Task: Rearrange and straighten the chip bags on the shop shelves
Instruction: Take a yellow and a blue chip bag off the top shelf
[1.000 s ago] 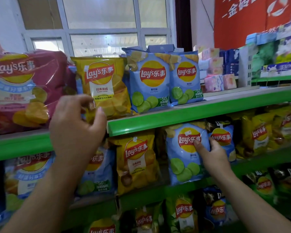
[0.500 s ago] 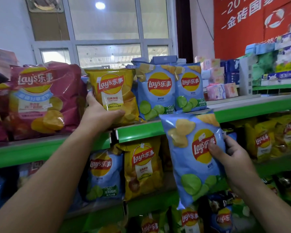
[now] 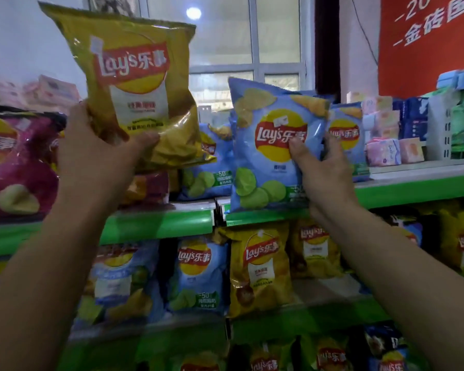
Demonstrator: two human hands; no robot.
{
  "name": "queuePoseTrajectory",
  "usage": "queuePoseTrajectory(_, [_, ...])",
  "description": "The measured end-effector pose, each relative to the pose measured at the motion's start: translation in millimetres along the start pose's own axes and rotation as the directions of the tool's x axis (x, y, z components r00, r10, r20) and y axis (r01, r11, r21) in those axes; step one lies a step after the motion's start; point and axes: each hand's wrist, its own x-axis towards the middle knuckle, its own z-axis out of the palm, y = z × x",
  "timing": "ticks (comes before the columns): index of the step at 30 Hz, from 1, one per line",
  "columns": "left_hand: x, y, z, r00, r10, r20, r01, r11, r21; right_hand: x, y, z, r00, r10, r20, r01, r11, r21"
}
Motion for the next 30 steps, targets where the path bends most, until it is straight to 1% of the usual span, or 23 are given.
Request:
queuePoseTrajectory(3, [-1.5,-3.3,-27.2,1.0,0.008,-0.018,-0.008,1.0,0.022,12.7,-0.2,48.4,1.0,-0.007,0.024,0.007,1.0,-0.008])
queuePoseTrajectory(6, [-4.7,-14.7,-42.5,1.0,-0.007,-0.023,0.008,1.0,0.028,21.8,8.9,89.9,0.998,0.041,0.049,-0.04,0.999,-0.012])
queuePoseTrajectory(9, [-12.5,-31.5,-51.6,0.995,-0.094,0.043,0.094,0.995,0.012,26.0,23.9,114.2,0.991,0.112,0.069,-0.103,0.988,-0.113])
queuePoseTrajectory(12, [-24.3,-42.1,-51.9,0.987,-0.118,0.112,0.118,0.993,0.007,27.3,38.6,119.9,0.984,0.163,0.073,-0.144,0.965,-0.219])
queuePoseTrajectory(15, [-35.2,-45.3,-41.7,0.969,-0.145,0.198,0.168,0.981,-0.101,28.3,39.7,115.4,0.973,0.201,0.116,-0.162,0.945,-0.284])
queuePoseTrajectory(17, [-41.8,-44.3,-32.6,0.958,-0.15,0.244,0.187,0.973,-0.135,25.5,32.3,105.1,0.965,0.221,0.141,-0.16,0.922,-0.352])
queuePoseTrajectory(19, [-48.7,-39.2,-21.8,0.948,-0.146,0.284,0.199,0.965,-0.169,16.2,20.3,86.9,0.975,0.152,0.165,-0.077,0.918,-0.389])
queuePoseTrajectory(20, [-53.3,-36.8,-15.4,0.941,-0.137,0.31,0.201,0.962,-0.186,8.8,12.7,74.7,0.981,0.089,0.173,-0.021,0.931,-0.364])
queuePoseTrajectory(21, [-59.5,-33.9,-8.1,0.932,-0.128,0.339,0.202,0.96,-0.193,0.4,4.8,60.7,0.983,0.045,0.176,0.009,0.955,-0.296])
queuePoseTrajectory(22, [-66.7,-30.5,-0.3,0.923,-0.121,0.365,0.203,0.959,-0.195,-9.3,-3.3,45.4,0.981,0.042,0.189,-0.002,0.978,-0.208])
queuePoseTrajectory(24, [-85.6,-21.8,18.8,0.896,-0.099,0.432,0.208,0.955,-0.212,-30.6,-17.8,10.8,0.958,0.095,0.271,-0.074,0.994,-0.085])
queuePoseTrajectory(25, [-97.5,-18.4,29.6,0.878,-0.079,0.472,0.203,0.955,-0.218,-41.4,-21.9,-7.9,0.94,0.118,0.32,-0.094,0.991,-0.092])
queuePoseTrajectory(27, [-126.1,-13.5,52.6,0.836,-0.045,0.547,0.191,0.958,-0.212,-63.3,-23.4,-41.6,0.911,0.169,0.375,-0.104,0.977,-0.188])
queuePoseTrajectory(28, [-140.9,-12.9,64.2,0.812,-0.042,0.582,0.194,0.96,-0.201,-72.2,-20.8,-57.2,0.907,0.199,0.372,-0.121,0.967,-0.222])
queuePoseTrajectory(30, [-171.1,-13.2,86.4,0.772,-0.048,0.634,0.189,0.969,-0.157,-86.8,-12.5,-86.5,0.912,0.258,0.319,-0.179,0.95,-0.257])
